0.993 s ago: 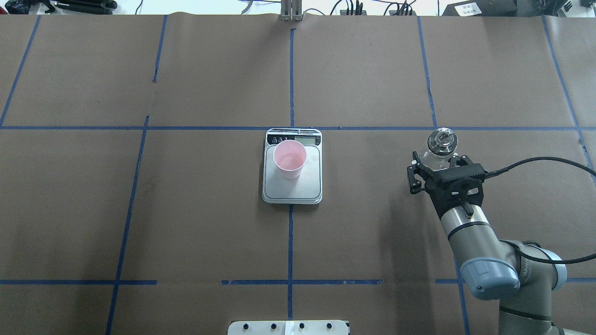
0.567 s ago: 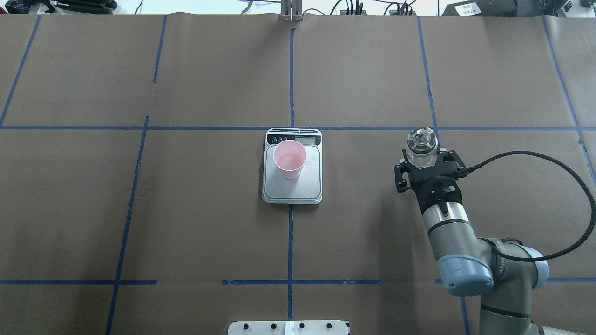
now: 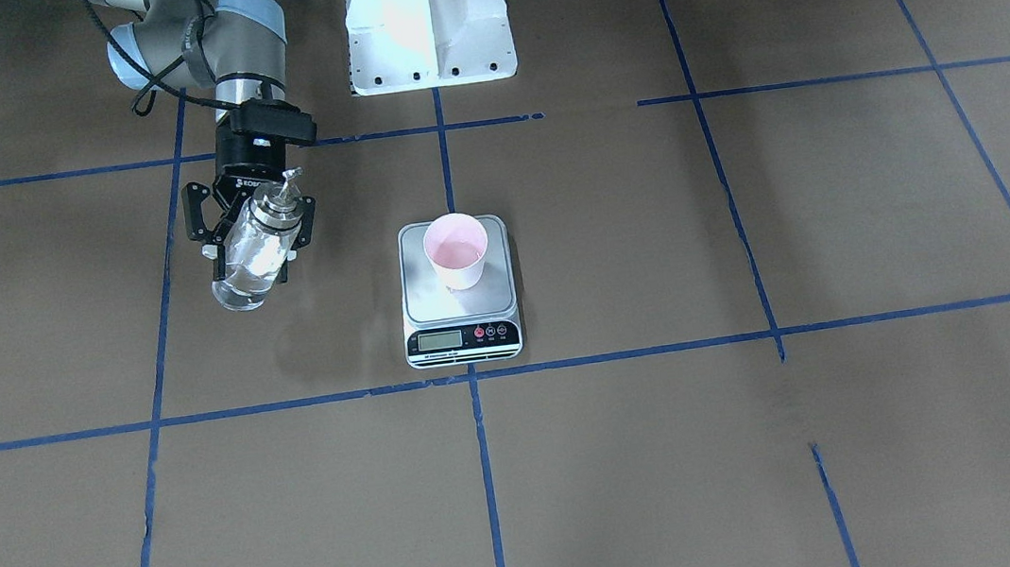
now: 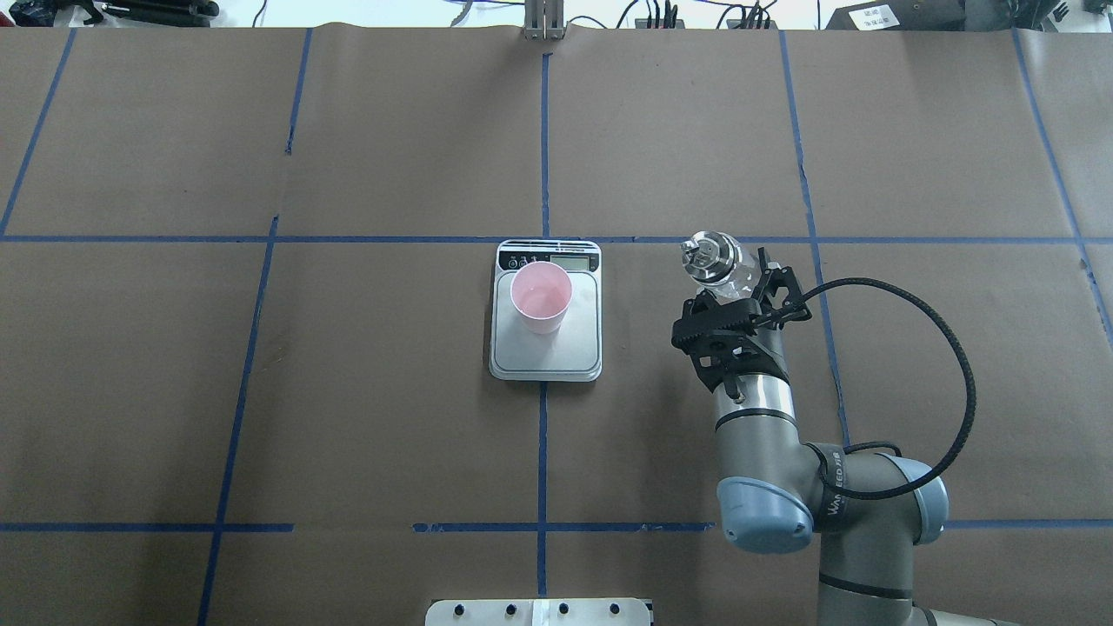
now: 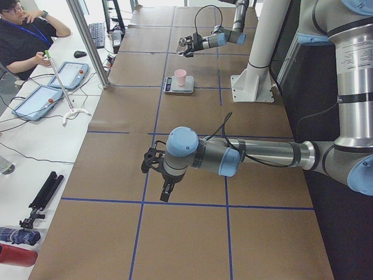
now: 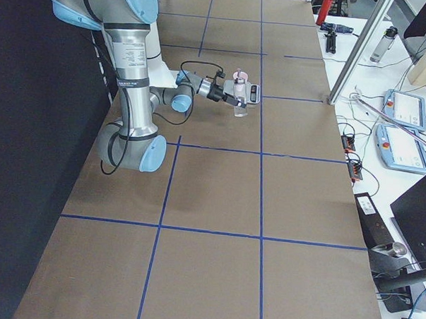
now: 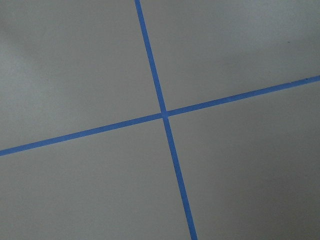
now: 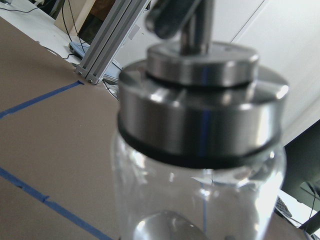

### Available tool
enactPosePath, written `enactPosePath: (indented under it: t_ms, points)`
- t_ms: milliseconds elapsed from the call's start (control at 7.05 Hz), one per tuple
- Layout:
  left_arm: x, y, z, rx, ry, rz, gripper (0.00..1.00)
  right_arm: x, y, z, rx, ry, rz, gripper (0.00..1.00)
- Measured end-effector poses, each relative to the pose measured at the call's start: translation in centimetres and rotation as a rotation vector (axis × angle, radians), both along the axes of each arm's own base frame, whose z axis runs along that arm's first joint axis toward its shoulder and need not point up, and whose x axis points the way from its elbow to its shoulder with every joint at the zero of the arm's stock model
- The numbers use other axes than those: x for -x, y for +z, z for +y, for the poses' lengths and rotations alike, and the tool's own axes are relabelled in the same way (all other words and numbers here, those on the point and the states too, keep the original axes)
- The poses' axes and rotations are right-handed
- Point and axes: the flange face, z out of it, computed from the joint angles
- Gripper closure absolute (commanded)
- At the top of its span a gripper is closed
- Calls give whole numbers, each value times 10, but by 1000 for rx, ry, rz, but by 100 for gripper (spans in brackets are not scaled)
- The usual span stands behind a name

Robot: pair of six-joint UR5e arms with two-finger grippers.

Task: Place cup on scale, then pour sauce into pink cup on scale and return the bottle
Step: 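Lift the glass bottle with the right gripper toward the scale, then tilt the bottle spout down over the pink cup with the right gripper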

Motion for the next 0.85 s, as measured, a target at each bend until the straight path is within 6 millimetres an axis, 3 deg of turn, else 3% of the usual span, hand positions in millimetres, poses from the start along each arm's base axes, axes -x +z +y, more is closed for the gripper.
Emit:
enactPosePath:
  t_ms: [851]
  points:
    - [2,2,1,7,-5,-1,0,34,-38,-7,28,24,326,100]
